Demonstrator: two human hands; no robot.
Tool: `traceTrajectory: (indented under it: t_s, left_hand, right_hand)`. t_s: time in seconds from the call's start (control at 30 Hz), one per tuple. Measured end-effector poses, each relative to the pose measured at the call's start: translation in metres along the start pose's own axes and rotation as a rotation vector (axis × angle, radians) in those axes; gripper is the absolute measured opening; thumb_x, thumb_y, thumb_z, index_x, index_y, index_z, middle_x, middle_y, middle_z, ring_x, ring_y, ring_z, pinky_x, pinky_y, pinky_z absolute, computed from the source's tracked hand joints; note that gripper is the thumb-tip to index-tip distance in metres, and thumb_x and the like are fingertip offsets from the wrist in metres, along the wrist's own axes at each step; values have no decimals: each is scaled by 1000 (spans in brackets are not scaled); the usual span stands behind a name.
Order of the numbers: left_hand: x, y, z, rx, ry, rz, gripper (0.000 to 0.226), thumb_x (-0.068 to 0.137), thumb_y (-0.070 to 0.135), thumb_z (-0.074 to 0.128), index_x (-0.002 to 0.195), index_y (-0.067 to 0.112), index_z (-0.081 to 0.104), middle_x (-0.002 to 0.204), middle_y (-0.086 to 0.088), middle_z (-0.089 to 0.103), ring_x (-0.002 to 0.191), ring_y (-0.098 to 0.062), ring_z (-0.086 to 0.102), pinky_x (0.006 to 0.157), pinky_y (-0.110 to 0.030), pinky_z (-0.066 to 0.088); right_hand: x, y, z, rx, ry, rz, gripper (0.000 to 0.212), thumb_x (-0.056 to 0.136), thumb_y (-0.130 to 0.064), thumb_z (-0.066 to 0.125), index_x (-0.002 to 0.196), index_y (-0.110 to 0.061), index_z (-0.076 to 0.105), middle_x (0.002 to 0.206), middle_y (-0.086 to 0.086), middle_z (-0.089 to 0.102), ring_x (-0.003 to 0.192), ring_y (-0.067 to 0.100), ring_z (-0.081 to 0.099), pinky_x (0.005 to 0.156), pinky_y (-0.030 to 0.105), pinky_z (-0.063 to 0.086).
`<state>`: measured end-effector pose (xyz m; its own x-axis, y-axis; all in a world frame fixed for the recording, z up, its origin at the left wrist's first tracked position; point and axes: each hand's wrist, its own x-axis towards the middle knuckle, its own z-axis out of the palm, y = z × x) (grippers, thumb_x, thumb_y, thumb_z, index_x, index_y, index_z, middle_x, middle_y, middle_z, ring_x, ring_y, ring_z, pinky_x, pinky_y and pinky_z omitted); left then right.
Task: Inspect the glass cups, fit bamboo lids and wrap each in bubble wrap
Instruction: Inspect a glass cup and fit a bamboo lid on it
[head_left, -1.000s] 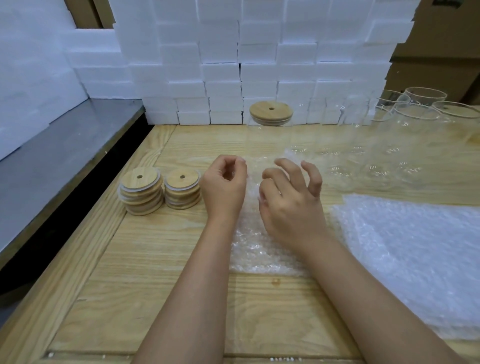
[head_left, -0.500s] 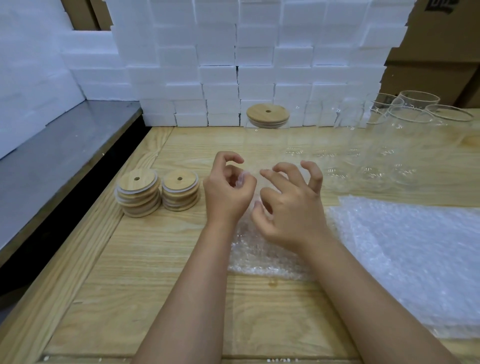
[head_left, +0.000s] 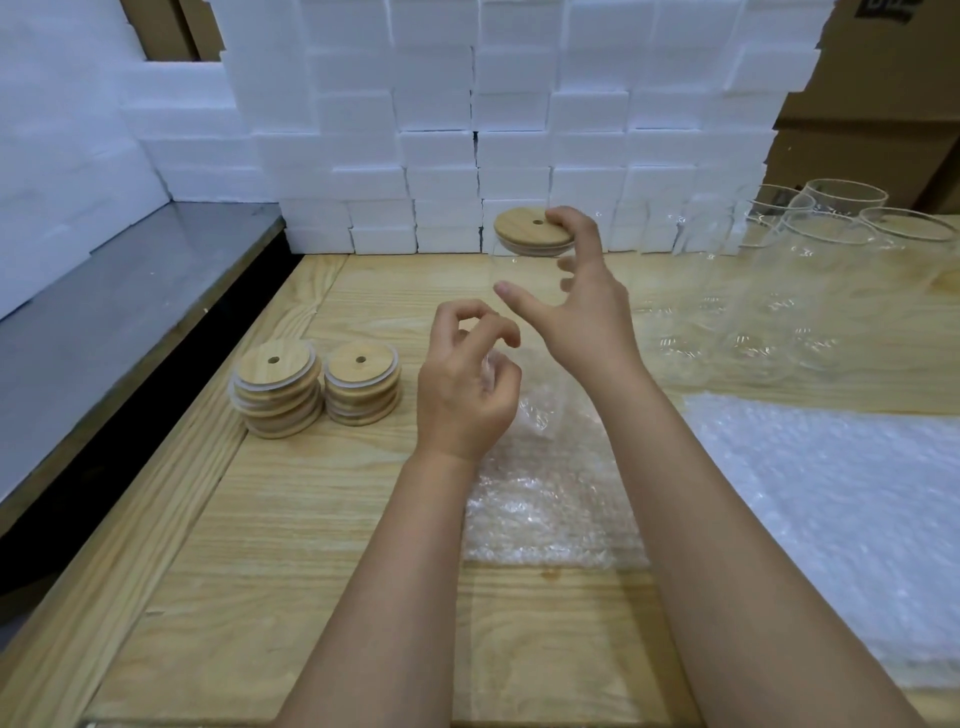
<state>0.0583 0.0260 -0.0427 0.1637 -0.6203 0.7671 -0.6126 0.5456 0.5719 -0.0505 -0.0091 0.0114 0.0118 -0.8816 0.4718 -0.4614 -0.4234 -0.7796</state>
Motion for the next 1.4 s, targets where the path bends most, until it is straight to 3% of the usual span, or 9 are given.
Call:
traceTrajectory:
  t_s: [0.17, 0.4, 0.53, 0.67, 0.8, 0.93, 1.13, 1.27, 1.4]
  left_hand:
    - [-1, -2, 2, 12, -29, -50, 17, 72, -4, 55, 63, 3, 68, 98, -11, 62, 57, -9, 46, 57, -13, 37]
    - [0, -3, 4, -3, -148, -223, 21, 75, -3, 62, 90, 5, 74, 94, -2, 65, 60, -4, 49, 67, -11, 41]
    - [4, 0, 5, -76, -174, -313, 34, 69, 13, 54, 97, 7, 72, 89, -3, 64, 63, -1, 49, 70, -9, 39]
    - [5, -1, 6, -182, -149, -424, 16, 66, 18, 58, 81, 17, 60, 95, -10, 67, 79, -23, 61, 70, -22, 43]
    - [7, 2, 5, -272, -154, -487, 39, 64, 20, 60, 98, 3, 68, 99, 2, 63, 77, -14, 57, 72, -22, 40]
    - [7, 6, 2, -336, -161, -494, 53, 65, 18, 58, 116, 8, 66, 105, -4, 65, 81, -12, 55, 79, -26, 48]
    - [10, 9, -4, -603, -190, -558, 71, 69, 16, 64, 136, 2, 46, 120, -15, 63, 113, -17, 60, 98, -33, 48]
    - [10, 3, -5, -578, -425, -512, 110, 58, 28, 84, 151, 19, 25, 137, -10, 54, 124, -9, 54, 104, -29, 45]
    - [12, 0, 0, -395, -458, -413, 112, 64, 15, 89, 147, 46, 20, 140, -2, 53, 127, -5, 50, 111, -35, 38]
  right_hand:
    - [-3, 3, -5, 108, 177, 31, 60, 78, -38, 77, 128, -33, 44, 116, -17, 53, 107, 13, 53, 94, 34, 46]
    - [4, -28, -36, 294, 444, -78, 57, 80, -38, 74, 125, -27, 42, 117, -22, 49, 99, 12, 57, 86, 32, 51]
    - [8, -34, -46, 480, 371, 11, 44, 79, -38, 73, 111, -32, 43, 97, -21, 60, 77, 12, 59, 76, 41, 53]
    - [6, -28, -40, 481, 265, 146, 47, 72, -44, 73, 108, -32, 46, 103, 9, 64, 78, 21, 59, 80, 47, 52]
    - [7, -20, -41, 435, 274, 170, 46, 71, -48, 74, 107, -37, 47, 80, -5, 59, 77, 21, 62, 79, 47, 53]
    - [8, -12, -46, 344, 293, 123, 40, 72, -47, 74, 98, -46, 44, 70, -14, 54, 66, 13, 56, 70, 40, 53]
    - [9, -6, -49, 273, 281, 114, 49, 72, -50, 74, 109, -44, 43, 79, 1, 53, 68, 9, 52, 60, 22, 42]
    - [9, -3, -51, 250, 307, 110, 48, 74, -48, 74, 110, -42, 43, 69, -4, 48, 59, 3, 47, 55, 17, 41]
    - [8, -5, -52, 220, 290, 120, 48, 75, -47, 74, 113, -41, 44, 67, -7, 46, 56, -3, 47, 55, 13, 42]
